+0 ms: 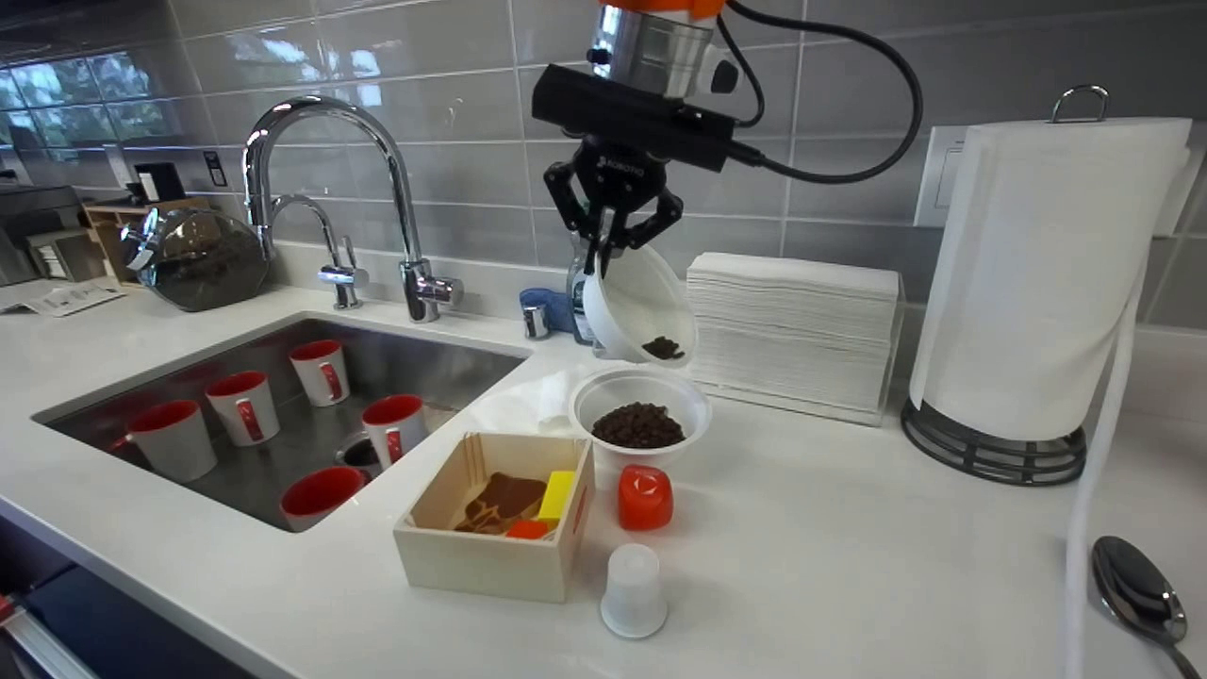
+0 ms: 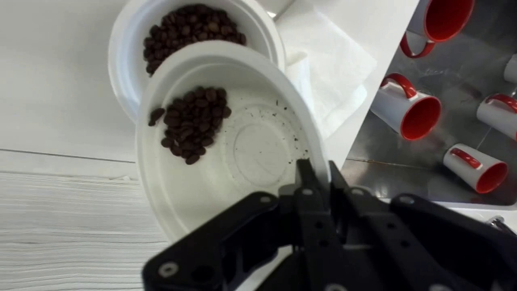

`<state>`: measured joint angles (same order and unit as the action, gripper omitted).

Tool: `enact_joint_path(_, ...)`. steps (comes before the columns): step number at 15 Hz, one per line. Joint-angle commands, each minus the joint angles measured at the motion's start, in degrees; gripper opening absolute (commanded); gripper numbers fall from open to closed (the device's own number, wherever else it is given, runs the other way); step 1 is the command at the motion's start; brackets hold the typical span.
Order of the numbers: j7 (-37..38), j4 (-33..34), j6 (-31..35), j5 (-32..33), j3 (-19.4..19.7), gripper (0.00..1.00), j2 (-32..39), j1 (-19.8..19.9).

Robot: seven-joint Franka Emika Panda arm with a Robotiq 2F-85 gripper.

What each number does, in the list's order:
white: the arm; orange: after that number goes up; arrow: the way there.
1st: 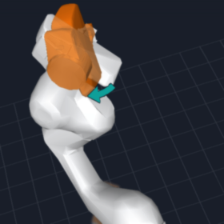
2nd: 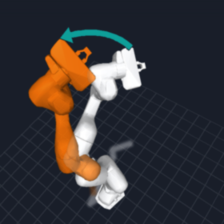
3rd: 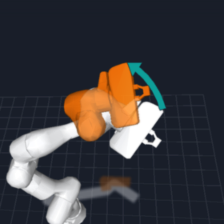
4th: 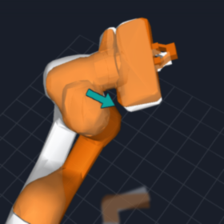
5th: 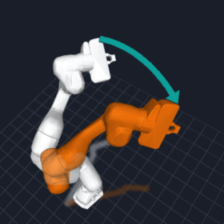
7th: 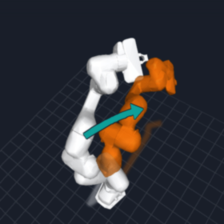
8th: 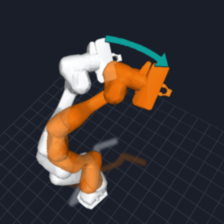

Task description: Pour the beans into another plate

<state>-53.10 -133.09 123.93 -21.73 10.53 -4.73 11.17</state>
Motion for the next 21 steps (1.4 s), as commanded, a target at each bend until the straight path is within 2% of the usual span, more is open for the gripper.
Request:
enact_joint_path(1,7.0,-2.2,5.1,10.7,0.1,0.0,-2.3,0.0)
enact_joint_path(5,16.9,-4.9,14.2,23.5,0.6,0.0,-1.3,1.0)
enact_joint_path(9,31.7,-7.7,22.6,41.6,1.2,0.0,1.0,2.9)
enact_joint_path(10,35.8,-7.8,23.9,46.2,-0.3,0.0,2.1,5.2)
enact_joint_path(11,40.0,-7.6,24.2,50.9,1.5,0.0,2.8,4.2)
enact_joint_path(15,55.5,-8.1,23.6,68.3,2.8,0.0,5.5,4.6)
enact_joint_path(18,62.2,-9.1,23.4,74.1,3.5,0.0,7.5,4.0)
enact_joint_path(21,66.8,-10.0,25.4,76.9,4.0,0.0,9.5,4.0)
